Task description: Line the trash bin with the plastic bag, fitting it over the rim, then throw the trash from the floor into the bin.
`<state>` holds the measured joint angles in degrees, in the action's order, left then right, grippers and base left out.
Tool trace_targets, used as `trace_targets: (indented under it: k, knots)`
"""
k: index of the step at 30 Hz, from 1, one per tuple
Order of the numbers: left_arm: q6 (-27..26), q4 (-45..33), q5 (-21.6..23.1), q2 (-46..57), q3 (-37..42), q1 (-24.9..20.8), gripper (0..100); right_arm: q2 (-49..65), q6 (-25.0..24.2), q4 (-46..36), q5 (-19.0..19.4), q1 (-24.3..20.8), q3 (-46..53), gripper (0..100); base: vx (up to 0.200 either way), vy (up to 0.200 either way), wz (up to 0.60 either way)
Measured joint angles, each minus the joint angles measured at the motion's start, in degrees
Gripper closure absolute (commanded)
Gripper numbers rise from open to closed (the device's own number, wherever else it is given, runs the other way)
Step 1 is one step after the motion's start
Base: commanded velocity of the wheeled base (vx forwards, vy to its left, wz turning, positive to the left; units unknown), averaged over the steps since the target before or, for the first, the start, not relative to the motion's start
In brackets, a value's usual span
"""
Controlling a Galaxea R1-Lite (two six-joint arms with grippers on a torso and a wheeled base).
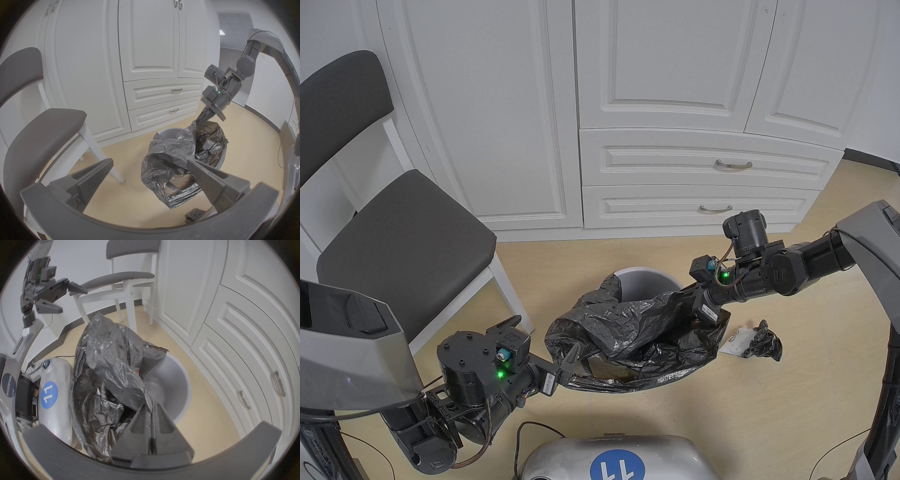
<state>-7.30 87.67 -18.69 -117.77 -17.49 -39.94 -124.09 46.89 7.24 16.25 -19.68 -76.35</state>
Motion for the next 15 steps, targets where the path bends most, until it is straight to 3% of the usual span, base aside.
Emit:
trace_targets:
  k: [8,15]
  knots:
    - [0.1,0.0,-0.1,-0.4,-0.6,0.0,0,-0.4,-4.8,2.7,-2.6,0.5,-3.5,100,0.0,0.0,0.0]
    - [0.1,0.0,-0.1,-0.9,-0.9,0.0,0,-0.7,-11.2,21.9,-8.8,-0.4,-0.9,100,0.0,0.0,0.0]
